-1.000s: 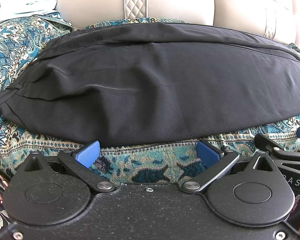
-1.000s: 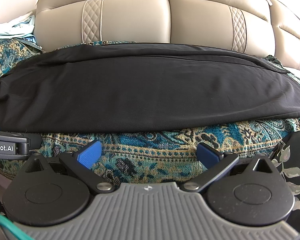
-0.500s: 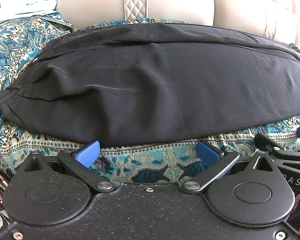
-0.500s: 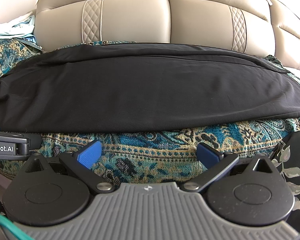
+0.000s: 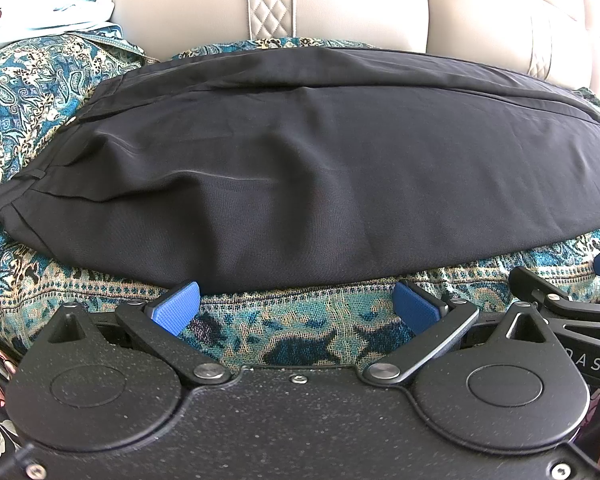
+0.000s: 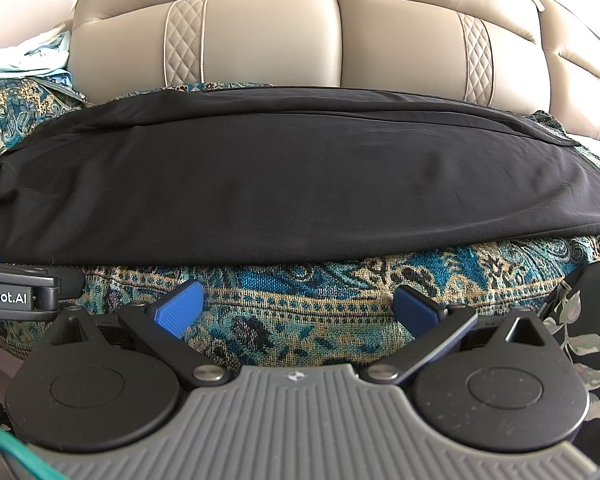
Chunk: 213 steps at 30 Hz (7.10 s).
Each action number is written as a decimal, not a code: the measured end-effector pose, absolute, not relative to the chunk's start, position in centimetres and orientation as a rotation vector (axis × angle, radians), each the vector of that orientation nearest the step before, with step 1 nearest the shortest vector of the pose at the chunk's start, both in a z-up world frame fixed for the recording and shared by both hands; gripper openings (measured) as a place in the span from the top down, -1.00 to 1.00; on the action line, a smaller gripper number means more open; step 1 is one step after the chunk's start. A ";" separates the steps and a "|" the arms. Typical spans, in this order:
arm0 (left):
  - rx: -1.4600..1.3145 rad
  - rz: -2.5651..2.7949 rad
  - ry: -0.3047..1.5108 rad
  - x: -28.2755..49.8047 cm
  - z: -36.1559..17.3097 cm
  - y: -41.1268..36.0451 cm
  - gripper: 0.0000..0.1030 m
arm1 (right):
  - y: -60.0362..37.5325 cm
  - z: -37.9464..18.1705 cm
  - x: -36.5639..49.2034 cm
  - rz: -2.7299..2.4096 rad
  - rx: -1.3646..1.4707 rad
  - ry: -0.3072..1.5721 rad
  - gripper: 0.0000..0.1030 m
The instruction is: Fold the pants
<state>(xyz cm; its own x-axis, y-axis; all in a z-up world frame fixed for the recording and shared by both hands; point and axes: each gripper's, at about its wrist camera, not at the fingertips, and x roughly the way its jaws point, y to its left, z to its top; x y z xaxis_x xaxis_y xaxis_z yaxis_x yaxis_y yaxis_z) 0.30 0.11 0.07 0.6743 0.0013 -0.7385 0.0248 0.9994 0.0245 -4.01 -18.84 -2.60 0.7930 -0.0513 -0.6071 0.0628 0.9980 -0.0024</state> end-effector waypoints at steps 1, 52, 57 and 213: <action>0.032 -0.012 0.831 0.3 0.1 0.1 -1.00 | -18.9 -2.6 -4.0 -0.061 0.019 0.652 -1.00; -0.411 0.893 0.872 40.3 1.2 22.2 0.33 | -23.8 4.7 21.5 -0.047 0.278 0.732 -1.00; -0.512 0.748 0.819 36.3 2.3 22.5 0.97 | -22.1 5.5 21.6 -0.048 0.301 0.683 -1.00; 0.064 0.516 0.601 4.4 8.6 12.0 -0.27 | -48.0 6.9 6.6 -0.619 0.319 0.407 -0.74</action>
